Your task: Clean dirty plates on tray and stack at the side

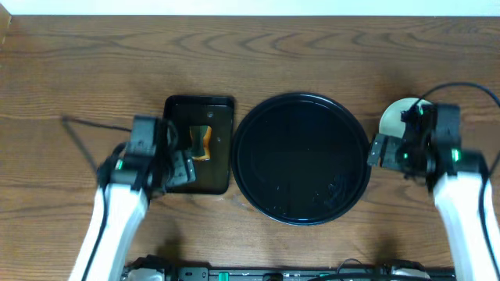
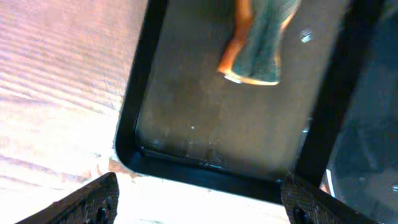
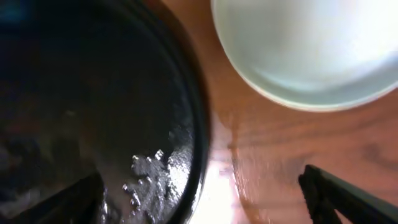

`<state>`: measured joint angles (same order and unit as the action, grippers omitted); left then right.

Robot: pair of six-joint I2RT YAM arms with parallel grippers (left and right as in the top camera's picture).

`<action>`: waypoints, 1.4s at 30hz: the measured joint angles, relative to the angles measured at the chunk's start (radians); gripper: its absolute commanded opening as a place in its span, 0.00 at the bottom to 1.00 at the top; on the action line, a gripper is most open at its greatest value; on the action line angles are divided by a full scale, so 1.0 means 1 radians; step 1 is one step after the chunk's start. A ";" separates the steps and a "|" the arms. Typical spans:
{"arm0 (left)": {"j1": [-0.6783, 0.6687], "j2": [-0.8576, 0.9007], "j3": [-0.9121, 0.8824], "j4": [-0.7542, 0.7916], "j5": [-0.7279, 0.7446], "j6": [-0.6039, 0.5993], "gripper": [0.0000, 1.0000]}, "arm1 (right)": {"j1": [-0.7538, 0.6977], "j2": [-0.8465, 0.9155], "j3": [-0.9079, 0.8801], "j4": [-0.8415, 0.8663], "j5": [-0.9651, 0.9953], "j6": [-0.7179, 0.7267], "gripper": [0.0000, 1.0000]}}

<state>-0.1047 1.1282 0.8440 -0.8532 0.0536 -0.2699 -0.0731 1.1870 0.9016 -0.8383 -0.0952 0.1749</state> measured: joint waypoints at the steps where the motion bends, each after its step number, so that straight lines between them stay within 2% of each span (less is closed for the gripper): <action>1: 0.000 -0.059 -0.026 0.018 0.001 0.013 0.84 | 0.006 -0.059 -0.025 0.015 0.001 0.000 0.99; 5: 0.000 -0.271 -0.112 0.066 0.001 0.035 0.85 | 0.013 -0.307 -0.124 0.068 0.022 0.000 0.99; 8: 0.000 -0.367 -0.135 0.068 0.001 0.035 0.85 | 0.014 -0.440 -0.159 0.066 0.027 0.000 0.99; 12: 0.000 -0.445 -0.137 0.069 0.001 0.035 0.85 | 0.014 -0.531 -0.164 0.032 0.032 0.000 0.99; 25: 0.000 -0.450 -0.137 0.069 0.001 0.035 0.85 | 0.014 -0.557 -0.169 -0.092 0.040 0.000 0.99; 42: 0.000 -0.450 -0.137 0.069 0.001 0.035 0.85 | 0.014 -0.566 -0.170 -0.134 0.040 0.000 0.99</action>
<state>-0.1047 0.6781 0.7071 -0.7841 0.0544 -0.2348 -0.0586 0.6209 0.7315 -0.9722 -0.0551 0.1745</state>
